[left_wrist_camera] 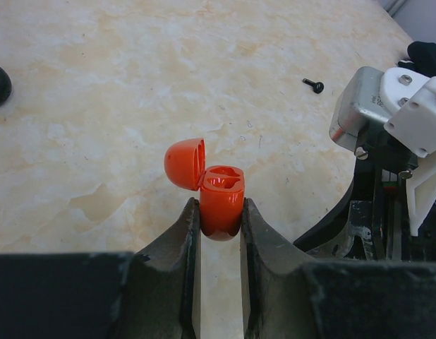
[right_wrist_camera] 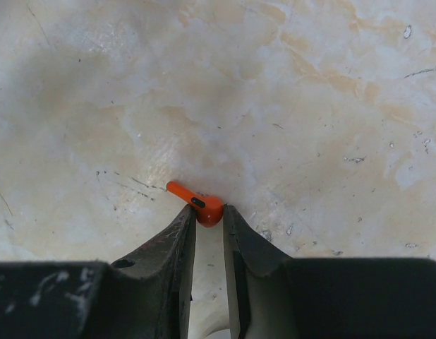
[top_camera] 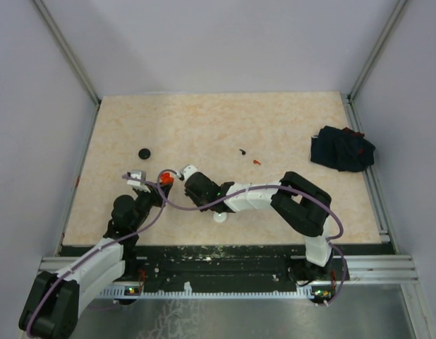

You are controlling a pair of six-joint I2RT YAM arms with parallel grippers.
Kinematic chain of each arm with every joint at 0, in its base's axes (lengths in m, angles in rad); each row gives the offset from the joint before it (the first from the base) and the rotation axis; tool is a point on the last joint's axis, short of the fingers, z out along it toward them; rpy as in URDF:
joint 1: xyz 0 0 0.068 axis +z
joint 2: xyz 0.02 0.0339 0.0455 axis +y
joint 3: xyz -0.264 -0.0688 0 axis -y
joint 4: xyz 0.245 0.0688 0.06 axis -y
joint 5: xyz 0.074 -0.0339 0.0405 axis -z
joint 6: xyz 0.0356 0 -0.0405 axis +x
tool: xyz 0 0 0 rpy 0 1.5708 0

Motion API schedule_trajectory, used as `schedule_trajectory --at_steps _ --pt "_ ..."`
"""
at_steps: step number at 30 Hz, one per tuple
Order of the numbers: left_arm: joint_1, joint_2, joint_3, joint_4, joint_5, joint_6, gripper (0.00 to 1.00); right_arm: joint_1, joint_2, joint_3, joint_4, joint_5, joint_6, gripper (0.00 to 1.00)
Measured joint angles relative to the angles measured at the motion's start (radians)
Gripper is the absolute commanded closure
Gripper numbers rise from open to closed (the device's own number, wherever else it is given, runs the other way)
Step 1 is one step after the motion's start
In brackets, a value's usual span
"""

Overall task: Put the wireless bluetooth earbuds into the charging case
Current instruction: Pick up the earbud from the center of the board.

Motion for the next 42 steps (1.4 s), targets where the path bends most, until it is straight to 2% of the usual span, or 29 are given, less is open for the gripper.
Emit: schedule_trajectory --at_steps 6,13,18,22,30,35,42 --pt "0.0 0.0 0.0 0.003 0.016 0.0 1.0 0.0 0.0 0.0 0.0 -0.002 -0.038 0.73" --pt "0.002 0.0 0.0 0.008 0.03 0.0 1.0 0.0 0.006 0.006 0.005 -0.008 -0.074 0.72" --pt "0.002 0.0 0.0 0.009 0.036 0.0 1.0 -0.002 0.01 0.008 0.013 -0.018 -0.087 0.76" --pt "0.005 0.002 0.0 0.014 0.044 0.0 1.0 -0.003 0.01 0.008 0.013 -0.027 -0.098 0.84" --pt "0.006 0.006 0.0 0.042 0.092 0.01 1.0 -0.005 -0.007 0.005 -0.02 -0.033 -0.156 0.85" --pt "0.006 0.025 0.0 0.083 0.175 0.032 1.0 -0.011 -0.093 0.001 -0.117 -0.029 -0.232 0.86" --pt "0.008 0.073 0.0 0.178 0.351 0.07 1.0 -0.011 -0.321 -0.002 -0.232 -0.029 -0.374 0.87"
